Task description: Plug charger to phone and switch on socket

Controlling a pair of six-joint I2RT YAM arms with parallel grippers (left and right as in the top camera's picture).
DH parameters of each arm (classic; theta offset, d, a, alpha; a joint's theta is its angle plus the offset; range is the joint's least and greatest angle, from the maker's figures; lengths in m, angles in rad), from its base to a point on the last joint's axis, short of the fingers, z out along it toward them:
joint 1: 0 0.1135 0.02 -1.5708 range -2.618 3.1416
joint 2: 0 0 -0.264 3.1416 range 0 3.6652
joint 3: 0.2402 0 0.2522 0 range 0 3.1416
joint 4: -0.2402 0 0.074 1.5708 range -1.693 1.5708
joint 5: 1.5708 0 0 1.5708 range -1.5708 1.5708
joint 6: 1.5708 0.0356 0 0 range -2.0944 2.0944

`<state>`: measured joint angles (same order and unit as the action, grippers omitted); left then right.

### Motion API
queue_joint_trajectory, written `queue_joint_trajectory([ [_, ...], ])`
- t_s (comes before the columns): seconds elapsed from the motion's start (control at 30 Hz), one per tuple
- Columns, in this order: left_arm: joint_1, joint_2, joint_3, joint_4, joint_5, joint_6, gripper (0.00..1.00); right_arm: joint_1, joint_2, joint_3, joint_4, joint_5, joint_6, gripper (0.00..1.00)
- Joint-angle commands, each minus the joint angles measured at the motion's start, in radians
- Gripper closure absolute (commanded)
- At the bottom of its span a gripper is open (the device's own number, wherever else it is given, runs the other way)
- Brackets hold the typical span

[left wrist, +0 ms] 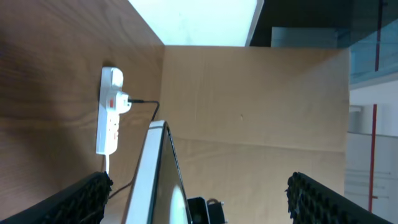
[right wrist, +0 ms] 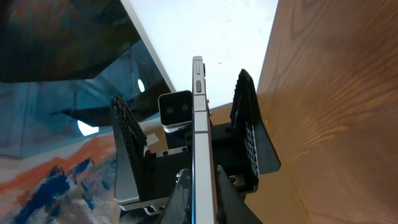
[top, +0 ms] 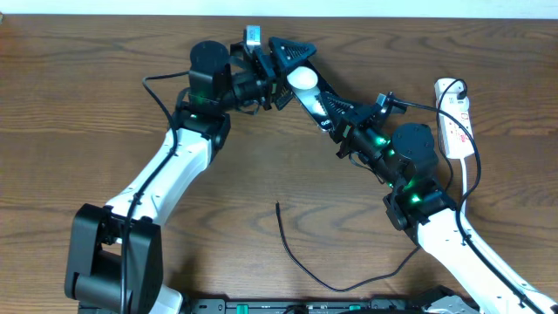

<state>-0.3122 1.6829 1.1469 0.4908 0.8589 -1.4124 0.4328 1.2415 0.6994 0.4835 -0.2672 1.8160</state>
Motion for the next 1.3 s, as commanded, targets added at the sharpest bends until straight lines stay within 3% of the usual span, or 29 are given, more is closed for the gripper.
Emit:
queue_joint_trajectory([
  [0.0,-0.017,-0.010,0.009,0.005,-0.061,0.021,0.10,0.007,-0.013,0.026,0.014,0.018,0.014,0.99],
  [0.07,-0.021,-0.010,0.009,0.005,-0.074,0.021,0.13,0.007,-0.013,0.026,0.014,0.023,0.014,0.99],
  [0.5,-0.021,-0.010,0.009,-0.018,-0.099,-0.014,0.75,0.009,-0.013,0.026,0.013,0.023,0.013,0.99],
  [0.7,-0.021,-0.010,0.009,-0.018,-0.101,-0.014,0.92,0.026,-0.013,0.026,0.013,0.031,0.013,0.99],
  [0.97,-0.021,-0.010,0.009,-0.018,-0.101,-0.014,0.93,0.027,-0.013,0.026,0.013,0.032,0.012,0.99],
  [1.0,-0.021,-0.010,0.009,-0.018,-0.101,-0.014,0.92,0.027,-0.013,0.026,0.013,0.032,0.012,0.96],
  [1.07,-0.020,-0.010,0.009,-0.018,-0.101,-0.013,0.93,0.027,-0.013,0.026,0.013,0.032,0.012,0.76],
  [1.2,-0.010,-0.010,0.009,-0.018,-0.101,-0.013,0.92,0.026,-0.013,0.026,0.013,0.033,0.012,0.17],
  [1.27,-0.001,-0.010,0.009,-0.018,-0.098,-0.013,0.92,0.025,-0.013,0.026,0.013,0.037,0.012,0.01],
])
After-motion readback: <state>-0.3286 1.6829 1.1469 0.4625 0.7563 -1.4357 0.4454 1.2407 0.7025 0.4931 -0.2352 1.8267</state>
